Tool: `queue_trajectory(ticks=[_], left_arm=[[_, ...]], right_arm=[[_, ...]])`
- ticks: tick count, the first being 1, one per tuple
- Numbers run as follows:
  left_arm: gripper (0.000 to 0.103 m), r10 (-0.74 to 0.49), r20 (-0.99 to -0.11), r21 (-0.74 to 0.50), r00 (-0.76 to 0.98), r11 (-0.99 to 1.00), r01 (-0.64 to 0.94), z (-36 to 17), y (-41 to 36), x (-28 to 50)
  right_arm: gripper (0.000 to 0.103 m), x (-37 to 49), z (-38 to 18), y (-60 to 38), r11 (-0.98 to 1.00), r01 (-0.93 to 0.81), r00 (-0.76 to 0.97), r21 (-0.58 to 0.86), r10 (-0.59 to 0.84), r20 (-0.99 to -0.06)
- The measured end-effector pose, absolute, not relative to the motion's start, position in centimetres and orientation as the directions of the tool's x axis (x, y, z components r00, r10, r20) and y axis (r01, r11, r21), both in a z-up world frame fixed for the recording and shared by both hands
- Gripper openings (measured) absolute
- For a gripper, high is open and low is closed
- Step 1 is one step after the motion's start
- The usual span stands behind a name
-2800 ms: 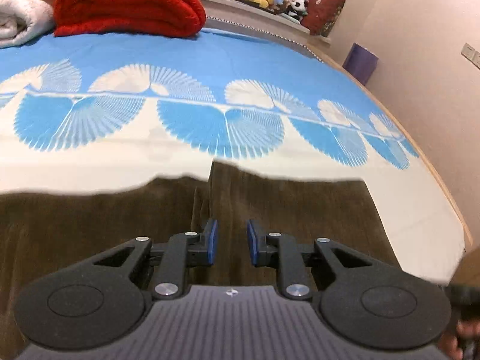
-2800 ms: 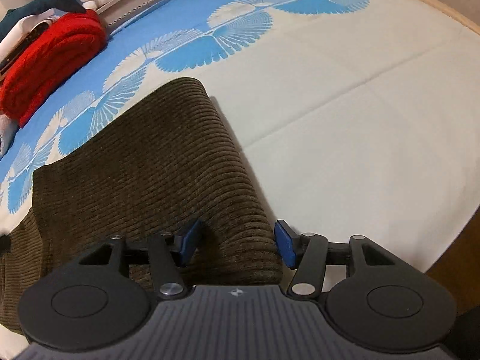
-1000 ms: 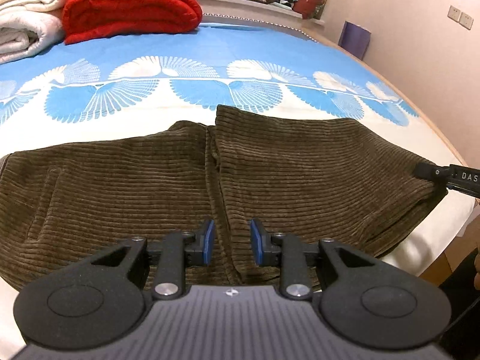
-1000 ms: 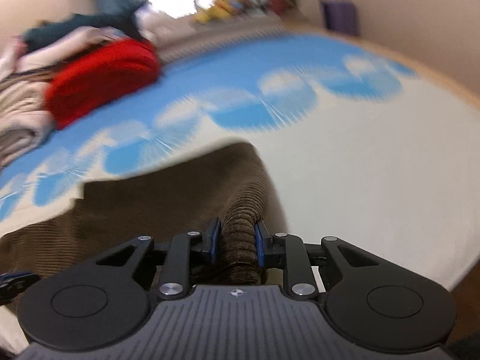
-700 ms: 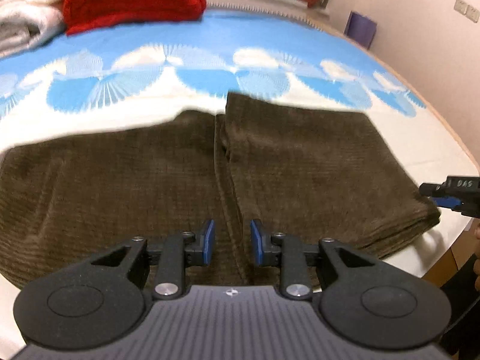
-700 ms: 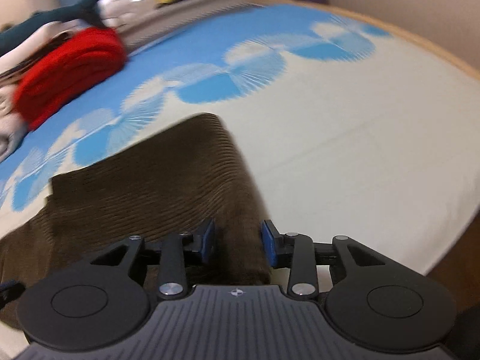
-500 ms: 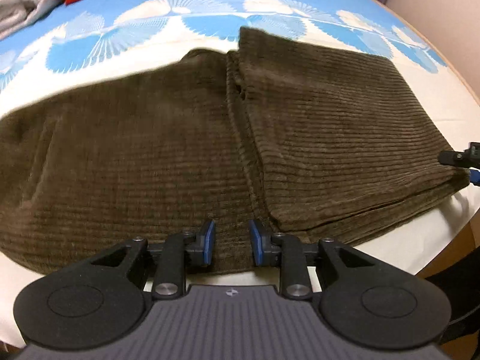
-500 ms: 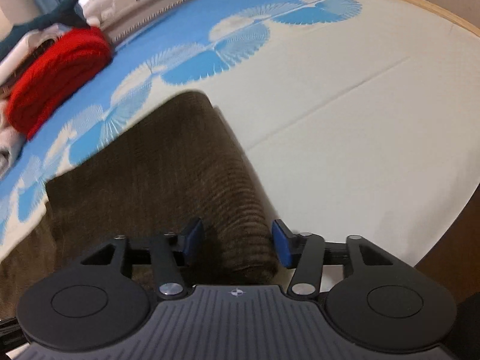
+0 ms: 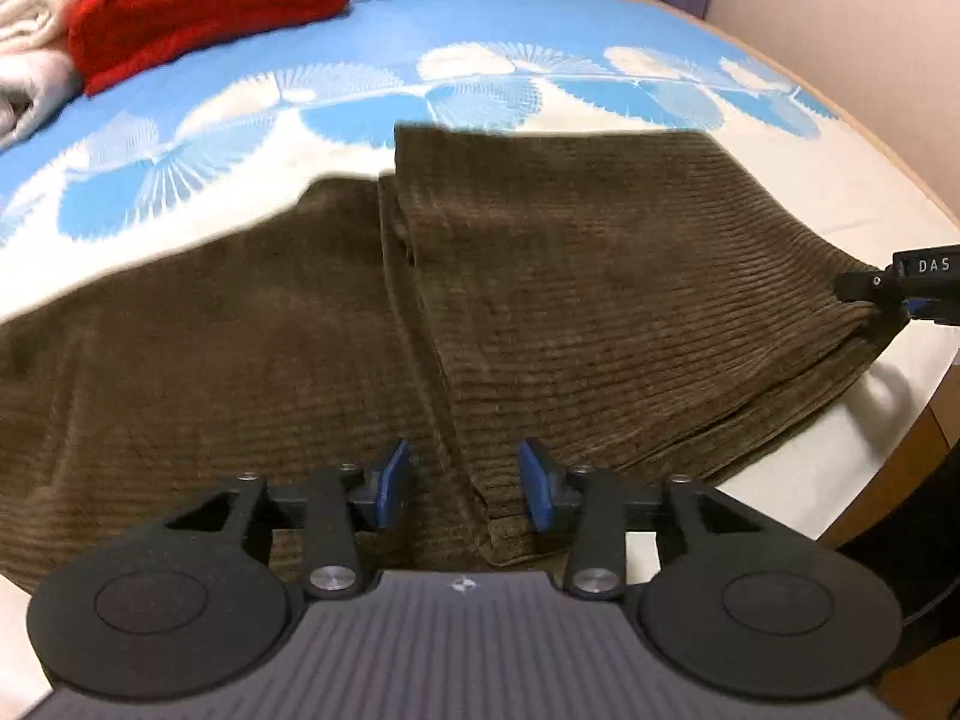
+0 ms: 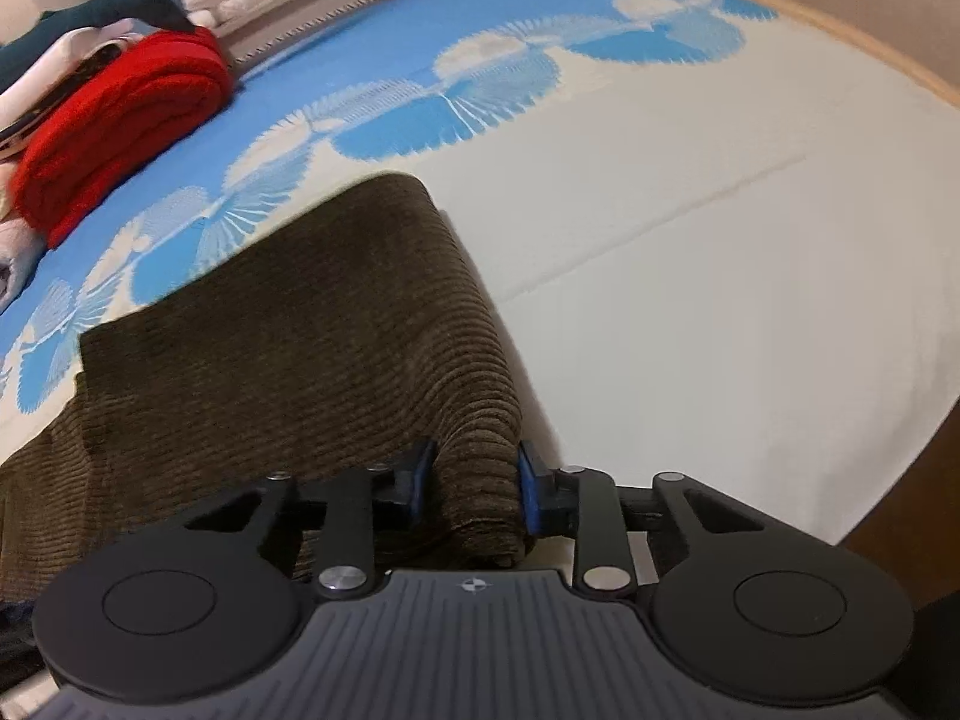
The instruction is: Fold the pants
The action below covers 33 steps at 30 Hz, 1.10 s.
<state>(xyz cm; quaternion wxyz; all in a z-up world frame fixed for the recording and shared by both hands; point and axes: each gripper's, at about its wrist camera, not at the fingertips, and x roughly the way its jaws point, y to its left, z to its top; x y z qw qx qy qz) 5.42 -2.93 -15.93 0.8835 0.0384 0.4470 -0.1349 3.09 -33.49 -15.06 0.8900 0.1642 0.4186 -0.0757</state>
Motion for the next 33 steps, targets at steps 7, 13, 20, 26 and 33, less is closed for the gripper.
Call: queue_trajectory(ticks=[7,13,20,26,33], left_arm=[[0.044,-0.218,-0.819,-0.095,0.530,0.964,0.250,-17.0,-2.5,5.4],[0.044,-0.246,-0.750,-0.104,0.614,0.961,0.257,-14.4,-1.6,4.2],[0.044,-0.240,-0.745,-0.135,0.623,0.968,0.211,-14.0,-0.8,3.9],[0.046,-0.232,-0.711,-0.110,0.664,0.969,0.221,-12.3,-0.3,4.1],[0.061,-0.342,-0.660,-0.280,0.668,0.938,0.204,-7.3,-0.7,7.9]], right_arm=[[0.044,3.2,-15.6,-34.3,0.918,0.310,0.593,0.249,0.018,-0.805],[0.048,3.3,-16.6,-35.2,0.893,0.342,0.570,0.292,0.050,-0.820],[0.029,2.3,-14.1,-34.4,0.896,0.302,0.652,0.326,0.055,-0.756],[0.026,0.7,-10.2,-31.8,0.957,0.119,0.776,0.264,0.076,-0.626],[0.026,0.2,-7.9,-27.8,0.990,-0.082,0.847,0.116,0.131,-0.516]])
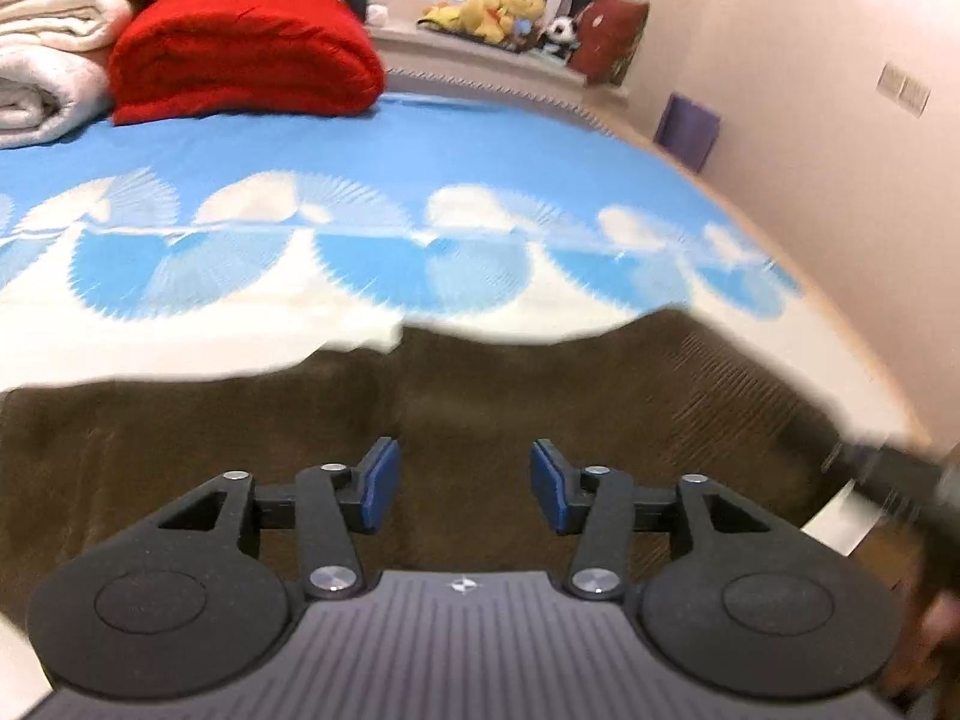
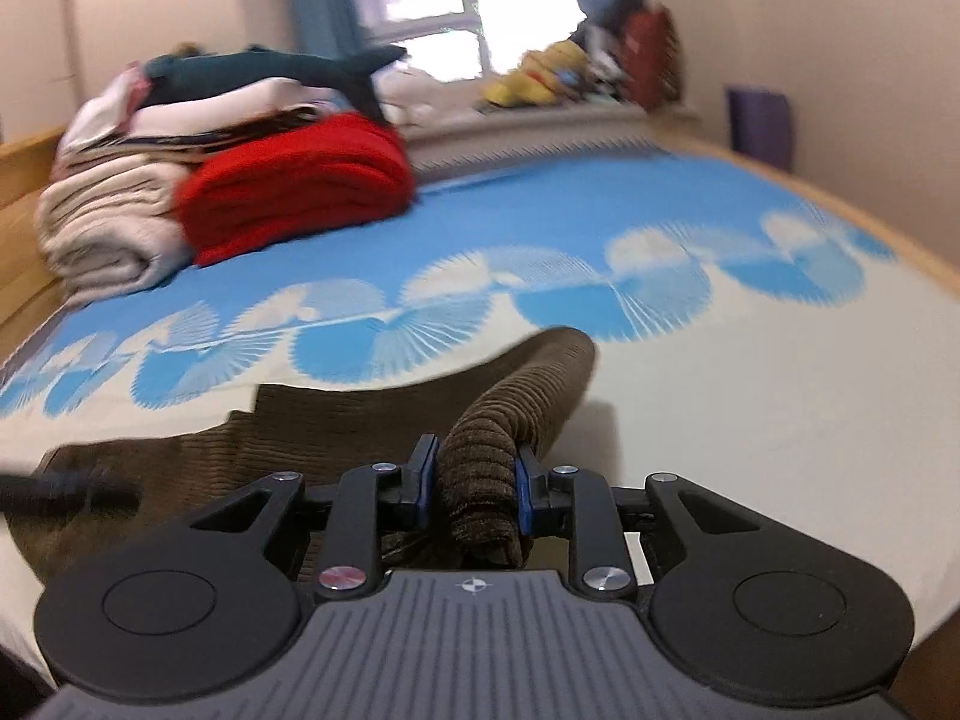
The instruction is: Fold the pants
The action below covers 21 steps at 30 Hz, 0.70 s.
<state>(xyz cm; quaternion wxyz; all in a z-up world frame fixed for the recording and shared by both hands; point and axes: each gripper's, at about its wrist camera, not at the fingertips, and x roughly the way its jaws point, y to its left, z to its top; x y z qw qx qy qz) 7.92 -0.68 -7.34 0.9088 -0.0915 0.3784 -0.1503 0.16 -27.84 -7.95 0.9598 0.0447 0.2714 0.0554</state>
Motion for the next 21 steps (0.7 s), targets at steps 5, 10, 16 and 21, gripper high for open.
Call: queue_trajectory(ticks=[5,10,16,21], left_arm=[[0.080,-0.536,-0.626,-0.426,0.567,0.844,0.327,-3.6,-5.9,11.9],[0.085,-0.531,-0.711,-0.334,0.461,0.832,0.443,-2.4,-12.7,15.4],[0.076,-0.372,-0.829,-0.155,0.417,0.870,0.468,-5.1,-15.5,16.8],[0.054,-0.274,-0.868,-0.090,0.415,0.907,0.411,-6.8,-13.7,16.6]], right_arm=[[0.026,-0.8,-7.3,-25.5,0.979,-0.205,0.866,0.005,0.184,-0.465],[0.026,-2.2,-7.4,-22.6,0.927,-0.344,0.869,-0.149,0.255,-0.423],[0.026,-3.2,-7.6,-19.9,0.859,-0.442,0.861,-0.257,0.327,-0.390],[0.026,-3.2,-7.1,-19.3,0.843,-0.495,0.828,-0.211,0.384,-0.409]])
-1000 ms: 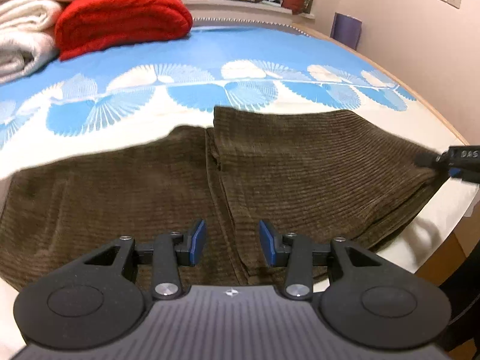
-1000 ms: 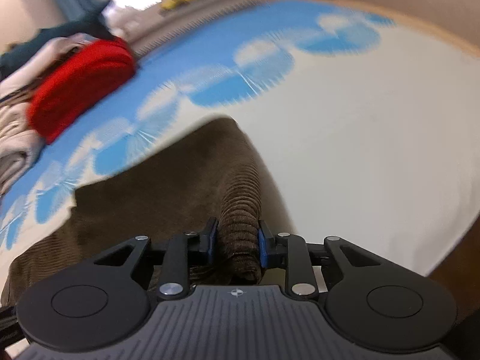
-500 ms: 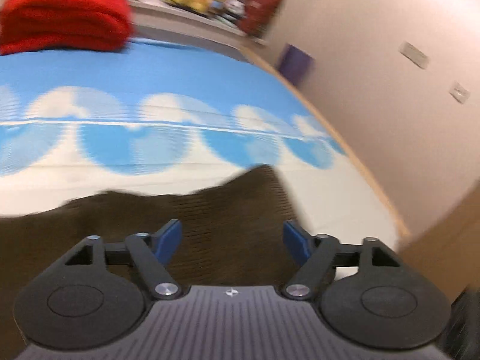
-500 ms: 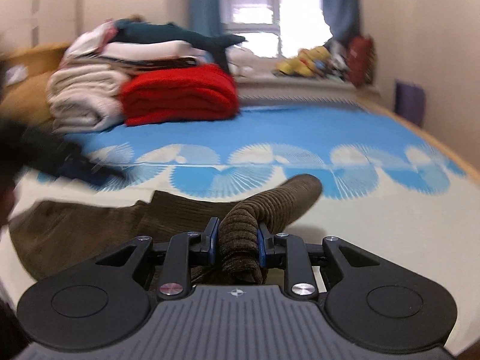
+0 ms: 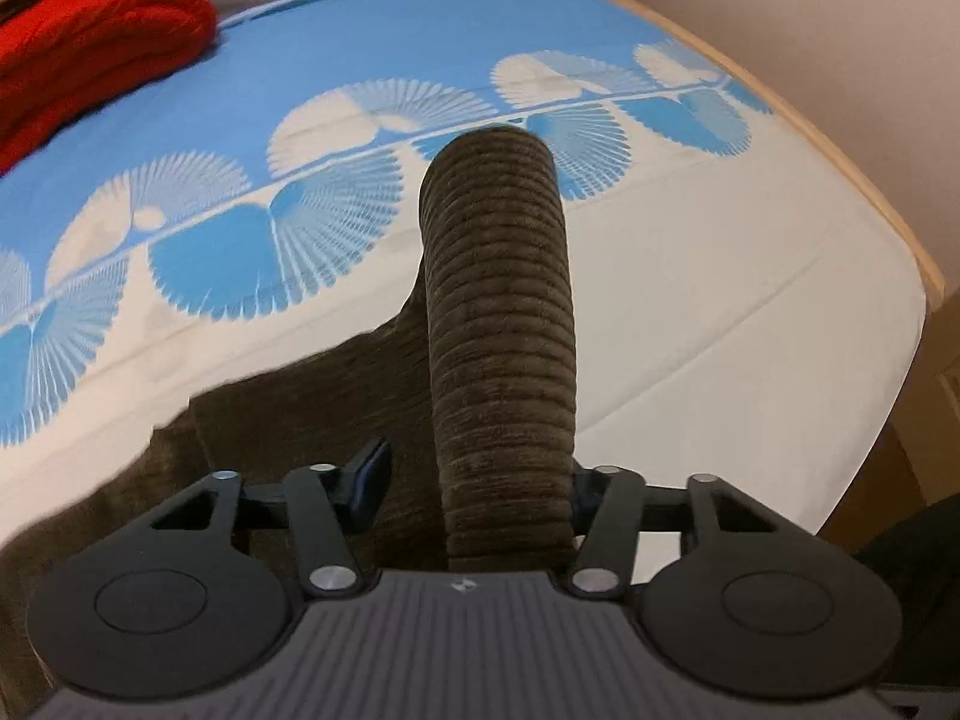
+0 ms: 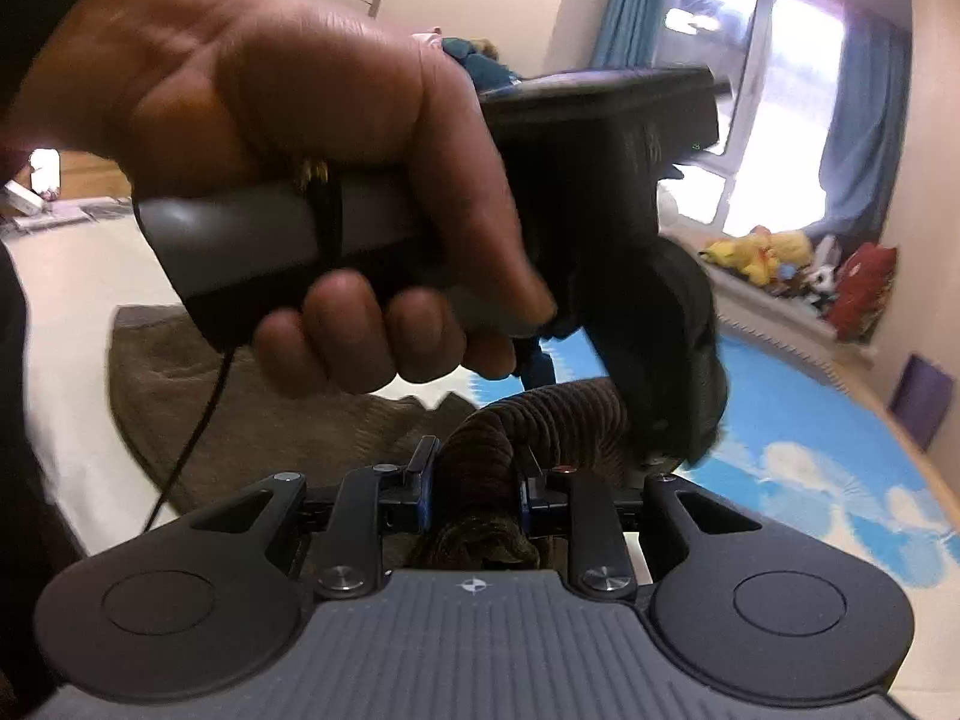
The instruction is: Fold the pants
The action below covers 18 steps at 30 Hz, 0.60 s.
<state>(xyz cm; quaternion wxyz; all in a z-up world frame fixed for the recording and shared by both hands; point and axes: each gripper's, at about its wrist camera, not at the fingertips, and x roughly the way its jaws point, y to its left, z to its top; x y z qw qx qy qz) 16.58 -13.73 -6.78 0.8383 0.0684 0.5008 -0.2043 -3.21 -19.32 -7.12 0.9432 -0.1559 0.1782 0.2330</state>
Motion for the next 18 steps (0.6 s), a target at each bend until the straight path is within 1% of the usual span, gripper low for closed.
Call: queue_trajectory(ticks=[4,8,10,12,14,16,18], left_arm=[[0.049,-0.272,-0.866,-0.097,0.420,0.915,0.392,-6.6,-12.6,15.9],[0.048,-0.270,-0.864,-0.091,0.425,0.914,0.395,-6.4,-12.2,15.4],[0.043,-0.274,-0.864,-0.100,0.423,0.916,0.389,-6.3,-12.2,15.8],[0.027,-0.283,-0.862,-0.109,0.421,0.914,0.391,-6.4,-12.1,15.9],[0.022,-0.283,-0.859,-0.105,0.426,0.912,0.395,-6.6,-11.7,15.7],[0.020,-0.287,-0.858,-0.105,0.427,0.911,0.400,-6.8,-11.0,15.5],[0.019,-0.293,-0.854,-0.115,0.429,0.913,0.392,-6.8,-9.5,15.3]], right_arm=[[0.026,-3.1,-7.0,-19.1,0.832,-0.511,0.819,-0.215,0.394,-0.418],[0.026,-3.3,-7.0,-18.4,0.825,-0.518,0.816,-0.228,0.396,-0.421],[0.026,-3.4,-7.1,-18.4,0.824,-0.518,0.816,-0.230,0.395,-0.423],[0.026,-3.6,-7.3,-18.5,0.823,-0.518,0.816,-0.232,0.394,-0.424],[0.026,-3.5,-7.3,-18.4,0.824,-0.519,0.814,-0.229,0.394,-0.427],[0.027,-3.5,-7.4,-19.1,0.825,-0.525,0.804,-0.209,0.401,-0.440],[0.031,-3.3,-7.0,-19.3,0.819,-0.556,0.766,-0.143,0.438,-0.470]])
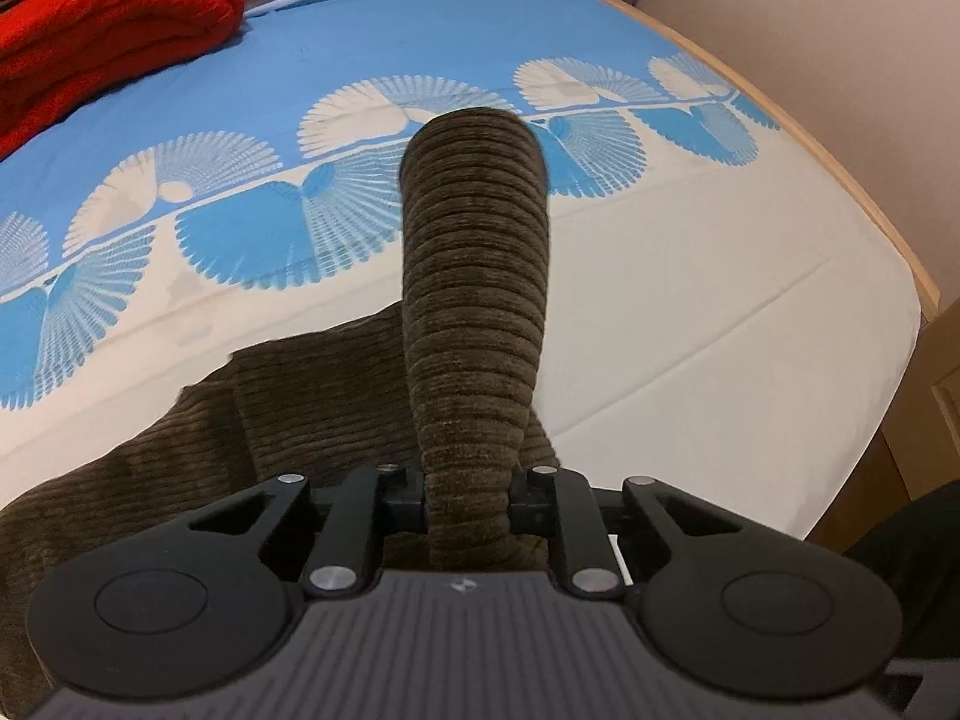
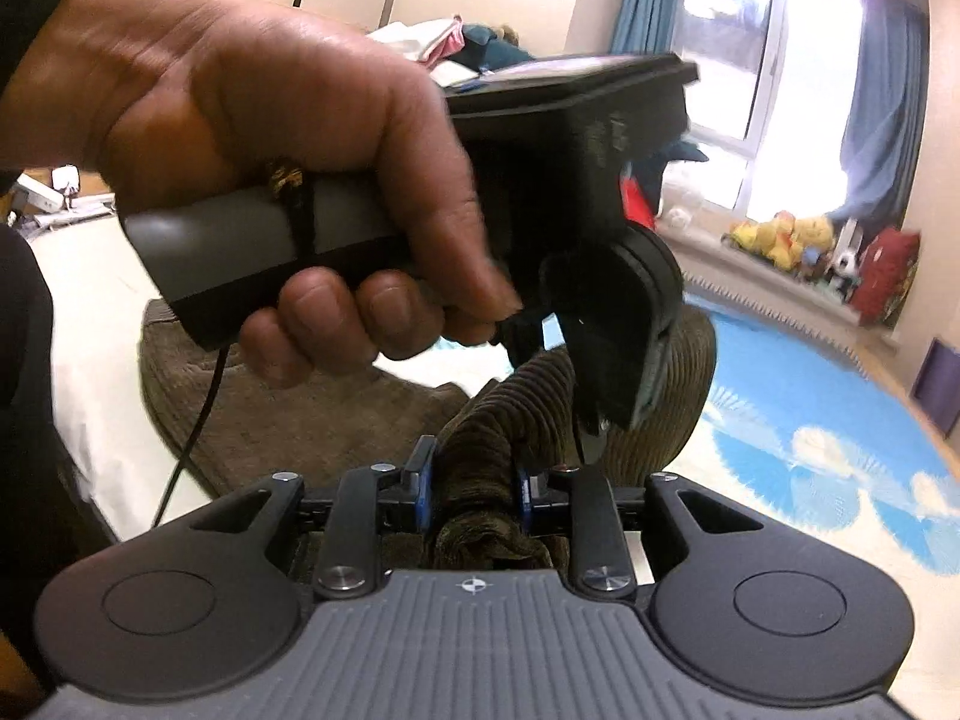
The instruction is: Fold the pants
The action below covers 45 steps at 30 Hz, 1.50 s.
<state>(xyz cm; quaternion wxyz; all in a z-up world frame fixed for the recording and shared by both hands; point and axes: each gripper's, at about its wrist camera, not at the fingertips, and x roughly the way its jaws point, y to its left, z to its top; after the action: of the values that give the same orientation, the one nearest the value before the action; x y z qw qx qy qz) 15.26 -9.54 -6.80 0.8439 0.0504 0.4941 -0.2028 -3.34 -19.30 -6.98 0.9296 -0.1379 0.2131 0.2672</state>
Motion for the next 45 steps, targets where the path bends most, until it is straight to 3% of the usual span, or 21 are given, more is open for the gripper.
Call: queue_trajectory(ticks=[4,6,9,15,17,19,21,23,26,30,34,36,37,38,40,42,45], left_arm=[[0.019,-0.297,-0.843,-0.138,0.449,0.926,0.352,-6.5,-4.1,14.8],[0.019,-0.296,-0.838,-0.161,0.458,0.937,0.311,-6.1,-0.1,14.8],[0.019,-0.301,-0.828,-0.203,0.473,0.947,0.247,-5.4,6.8,14.6],[0.019,-0.248,-0.821,-0.195,0.514,0.968,0.156,-5.2,20.0,13.2],[0.021,-0.230,-0.832,-0.199,0.505,0.973,0.115,-6.2,24.0,12.9],[0.035,-0.222,-0.848,-0.236,0.481,0.971,0.032,-8.3,27.7,12.8],[0.070,-0.199,-0.859,-0.266,0.472,0.961,-0.079,-10.4,30.8,12.9],[0.073,-0.213,-0.870,-0.311,0.444,0.937,-0.159,-12.2,33.1,13.4],[0.085,-0.301,-0.851,-0.403,0.431,0.900,-0.168,-13.8,34.6,14.2],[0.087,-0.349,-0.858,-0.434,0.378,0.885,-0.168,-16.3,34.6,14.7],[0.087,-0.404,-0.841,-0.475,0.361,0.870,-0.135,-17.6,33.6,15.1],[0.083,-0.422,-0.840,-0.488,0.341,0.863,-0.132,-18.4,32.8,15.5],[0.080,-0.412,-0.844,-0.476,0.343,0.870,-0.127,-18.3,32.4,15.6],[0.076,-0.401,-0.849,-0.464,0.345,0.878,-0.121,-18.3,32.1,15.8],[0.067,-0.385,-0.853,-0.452,0.351,0.883,-0.129,-17.7,31.6,16.1],[0.050,-0.395,-0.841,-0.467,0.370,0.875,-0.128,-16.7,31.1,16.5],[0.042,-0.420,-0.815,-0.501,0.400,0.857,-0.119,-15.6,29.6,17.7]], right_arm=[[0.034,-2.8,-5.5,-20.7,0.752,-0.647,0.625,0.124,0.617,-0.478],[0.034,-1.9,-4.6,-21.9,0.658,-0.674,0.517,0.337,0.745,-0.422],[0.034,-1.0,-3.7,-22.6,0.535,-0.672,0.430,0.512,0.845,-0.318],[0.040,2.5,-5.0,-22.1,0.565,-0.518,0.463,0.643,0.816,-0.345],[0.050,3.5,-5.6,-21.5,0.610,-0.470,0.495,0.637,0.780,-0.382],[0.056,4.6,-6.7,-20.1,0.663,-0.408,0.512,0.628,0.735,-0.445],[0.059,6.0,-8.1,-18.6,0.713,-0.354,0.505,0.605,0.691,-0.517],[0.061,7.2,-9.3,-16.7,0.746,-0.328,0.488,0.579,0.659,-0.573],[0.067,9.0,-11.1,-14.0,0.793,-0.291,0.461,0.535,0.606,-0.648],[0.070,11.7,-14.2,-11.5,0.840,-0.205,0.419,0.503,0.540,-0.730],[0.070,13.5,-16.9,-10.4,0.844,-0.130,0.375,0.520,0.527,-0.762],[0.061,13.9,-17.3,-9.9,0.837,-0.135,0.370,0.531,0.540,-0.756],[0.054,14.0,-17.1,-9.6,0.841,-0.141,0.379,0.523,0.534,-0.756],[0.039,14.0,-16.9,-9.3,0.841,-0.155,0.383,0.518,0.535,-0.753],[0.027,13.9,-16.2,-9.2,0.849,-0.173,0.397,0.499,0.524,-0.753],[0.023,14.2,-14.9,-9.6,0.844,-0.166,0.411,0.510,0.530,-0.742],[0.022,15.6,-12.3,-10.7,0.841,-0.187,0.448,0.507,0.532,-0.718]])
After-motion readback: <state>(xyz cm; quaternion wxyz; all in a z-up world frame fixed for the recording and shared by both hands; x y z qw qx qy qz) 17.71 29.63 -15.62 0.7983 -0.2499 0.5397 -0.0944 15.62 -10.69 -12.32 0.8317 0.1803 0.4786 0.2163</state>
